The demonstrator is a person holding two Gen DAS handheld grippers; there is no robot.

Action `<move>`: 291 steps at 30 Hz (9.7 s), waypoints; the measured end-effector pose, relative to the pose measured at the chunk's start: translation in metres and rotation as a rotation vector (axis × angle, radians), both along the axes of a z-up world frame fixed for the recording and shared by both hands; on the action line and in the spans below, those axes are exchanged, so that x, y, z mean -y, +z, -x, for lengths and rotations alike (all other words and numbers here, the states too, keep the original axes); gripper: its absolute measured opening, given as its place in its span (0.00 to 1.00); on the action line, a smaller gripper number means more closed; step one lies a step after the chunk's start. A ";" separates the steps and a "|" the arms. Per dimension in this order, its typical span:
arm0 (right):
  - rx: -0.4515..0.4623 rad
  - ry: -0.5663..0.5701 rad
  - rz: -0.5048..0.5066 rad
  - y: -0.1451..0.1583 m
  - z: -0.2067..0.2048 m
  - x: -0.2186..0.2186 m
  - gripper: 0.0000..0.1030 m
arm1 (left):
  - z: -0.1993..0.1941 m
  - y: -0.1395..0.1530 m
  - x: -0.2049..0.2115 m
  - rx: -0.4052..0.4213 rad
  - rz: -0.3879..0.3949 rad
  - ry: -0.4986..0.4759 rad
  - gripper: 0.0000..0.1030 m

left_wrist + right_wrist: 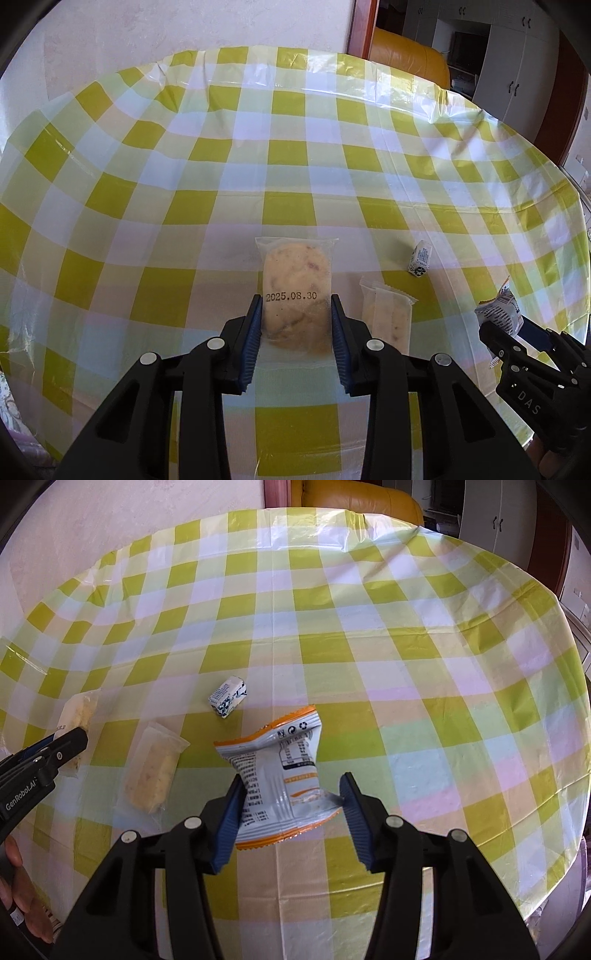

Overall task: Organize snacks
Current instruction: 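Carry both packets over the white box and open both tools to drop them, then move both open tools back over the table, then grasp the second clear bread packet with the left tool while the right tool grasps the small white candy, then carry the bread packet and candy over the white box and open both tools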

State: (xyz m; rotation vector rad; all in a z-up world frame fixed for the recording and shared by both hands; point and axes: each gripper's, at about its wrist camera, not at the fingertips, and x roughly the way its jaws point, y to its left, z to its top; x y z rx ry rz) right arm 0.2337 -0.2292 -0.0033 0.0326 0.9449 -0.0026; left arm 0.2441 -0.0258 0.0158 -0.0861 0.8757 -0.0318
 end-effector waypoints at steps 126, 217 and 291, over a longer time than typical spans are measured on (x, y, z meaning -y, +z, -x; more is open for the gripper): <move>0.007 -0.428 0.069 0.023 0.161 0.229 0.75 | 0.054 0.010 0.191 -0.091 -0.004 -0.429 0.58; -0.022 0.314 0.036 -0.027 -0.114 -0.051 0.33 | -0.029 -0.040 -0.005 -0.080 0.039 0.002 0.33; -0.026 -0.316 0.108 0.013 0.189 0.222 0.33 | 0.148 0.005 0.296 -0.180 0.109 -0.638 0.33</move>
